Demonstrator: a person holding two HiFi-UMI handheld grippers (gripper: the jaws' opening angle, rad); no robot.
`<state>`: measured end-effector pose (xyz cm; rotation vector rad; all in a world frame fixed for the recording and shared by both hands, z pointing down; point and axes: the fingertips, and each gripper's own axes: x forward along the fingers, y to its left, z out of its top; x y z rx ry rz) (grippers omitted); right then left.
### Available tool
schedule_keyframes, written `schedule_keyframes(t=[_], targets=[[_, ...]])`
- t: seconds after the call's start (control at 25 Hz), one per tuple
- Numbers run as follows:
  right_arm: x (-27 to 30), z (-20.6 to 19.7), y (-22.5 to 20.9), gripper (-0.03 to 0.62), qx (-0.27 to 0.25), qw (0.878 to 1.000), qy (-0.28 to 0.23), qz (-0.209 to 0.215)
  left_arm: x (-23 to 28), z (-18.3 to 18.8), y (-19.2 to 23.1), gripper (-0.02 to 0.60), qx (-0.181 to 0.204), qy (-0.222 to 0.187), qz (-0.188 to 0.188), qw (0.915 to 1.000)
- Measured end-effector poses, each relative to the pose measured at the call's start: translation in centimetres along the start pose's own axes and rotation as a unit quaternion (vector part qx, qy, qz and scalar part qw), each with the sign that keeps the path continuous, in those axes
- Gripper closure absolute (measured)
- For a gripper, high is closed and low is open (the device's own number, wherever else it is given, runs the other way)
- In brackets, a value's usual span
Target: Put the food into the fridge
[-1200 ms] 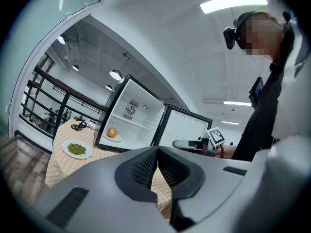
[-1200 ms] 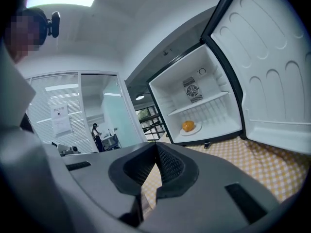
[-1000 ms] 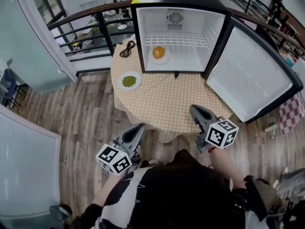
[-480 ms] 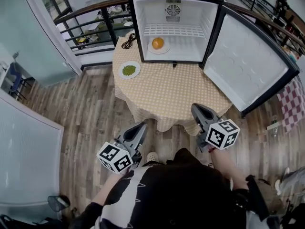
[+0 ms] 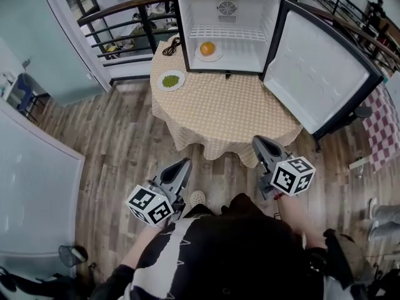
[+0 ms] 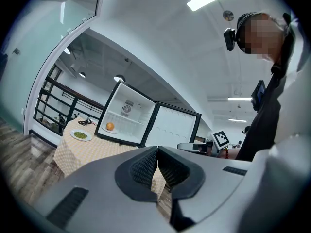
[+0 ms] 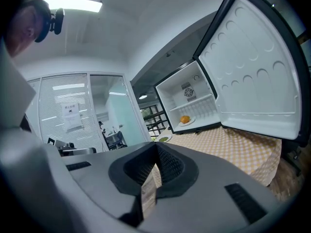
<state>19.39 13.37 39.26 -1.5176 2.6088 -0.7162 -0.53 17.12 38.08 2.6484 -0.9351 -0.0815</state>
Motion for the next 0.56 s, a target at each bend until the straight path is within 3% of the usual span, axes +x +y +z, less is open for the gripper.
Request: schedule_keyframes(t=[0.56], targets=[[-4.4,-1.5,0.4,0.579,0.012,1.0,-0.015,-0.014,-1.8,-1.2,-3.5,0.569,0.003,0.005,-0.002,1.0]])
